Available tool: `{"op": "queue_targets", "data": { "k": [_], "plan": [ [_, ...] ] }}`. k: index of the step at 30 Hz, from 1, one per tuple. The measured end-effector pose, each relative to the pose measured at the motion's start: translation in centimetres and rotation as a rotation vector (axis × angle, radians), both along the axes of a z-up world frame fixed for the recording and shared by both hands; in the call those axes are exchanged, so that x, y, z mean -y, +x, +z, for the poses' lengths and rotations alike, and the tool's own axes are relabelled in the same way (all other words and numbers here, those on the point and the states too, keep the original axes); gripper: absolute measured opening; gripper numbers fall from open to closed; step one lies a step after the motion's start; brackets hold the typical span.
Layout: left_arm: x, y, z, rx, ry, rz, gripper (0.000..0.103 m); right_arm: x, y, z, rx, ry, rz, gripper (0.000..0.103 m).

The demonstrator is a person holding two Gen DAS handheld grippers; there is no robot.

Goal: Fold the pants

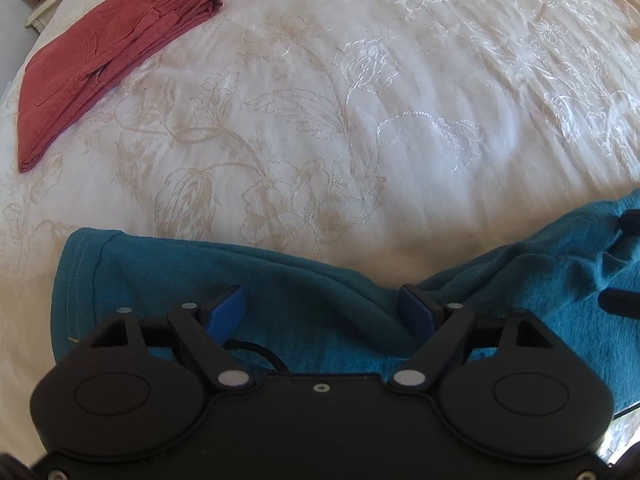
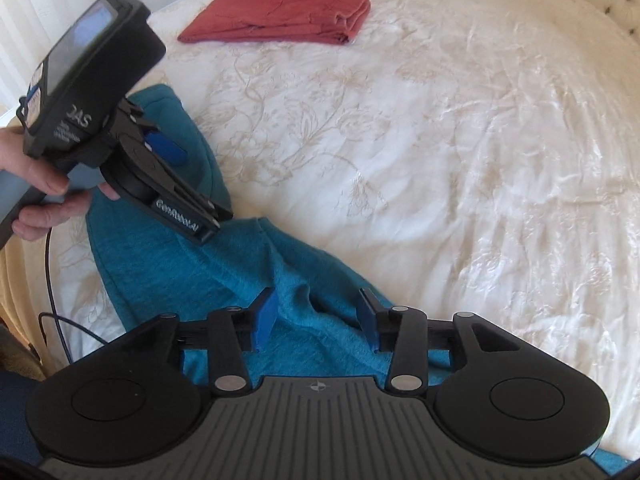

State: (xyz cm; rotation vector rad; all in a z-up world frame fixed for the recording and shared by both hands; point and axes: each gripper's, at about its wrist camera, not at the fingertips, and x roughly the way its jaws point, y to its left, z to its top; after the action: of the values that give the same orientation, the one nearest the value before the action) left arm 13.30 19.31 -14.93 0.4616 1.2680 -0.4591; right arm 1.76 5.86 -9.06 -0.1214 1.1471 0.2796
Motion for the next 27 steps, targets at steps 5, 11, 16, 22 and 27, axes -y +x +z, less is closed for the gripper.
{"op": "queue_targets", "data": {
  "k": [5, 11, 16, 22, 27],
  "plan": [
    [-0.2, 0.2, 0.0, -0.003, -0.01, 0.016, 0.084, -1.6, -1.2, -1.1, -0.069, -0.005, 0.092, 0.042],
    [-0.1, 0.2, 0.4, 0.023, -0.016, 0.004, 0.084, -3.8, 0.7, -2.3, -0.082, 0.021, 0.156, 0.043],
    [-1.7, 0.8, 3.2, 0.134, -0.079, 0.063, 0.084, -4.8, 4.0, -3.2, -0.074, 0.068, 0.122, 0.045],
    [-5.6, 1.7, 3.1, 0.127, -0.062, 0.173, 0.084, -1.5, 6.2, -3.7, -0.104, 0.212, -0.054, 0.045],
    [-8.2, 0.5, 0.1, 0.056, 0.031, 0.203, 0.084, 1.3, 6.9, -4.1, -0.122, 0.298, -0.194, 0.044]
  ]
}}
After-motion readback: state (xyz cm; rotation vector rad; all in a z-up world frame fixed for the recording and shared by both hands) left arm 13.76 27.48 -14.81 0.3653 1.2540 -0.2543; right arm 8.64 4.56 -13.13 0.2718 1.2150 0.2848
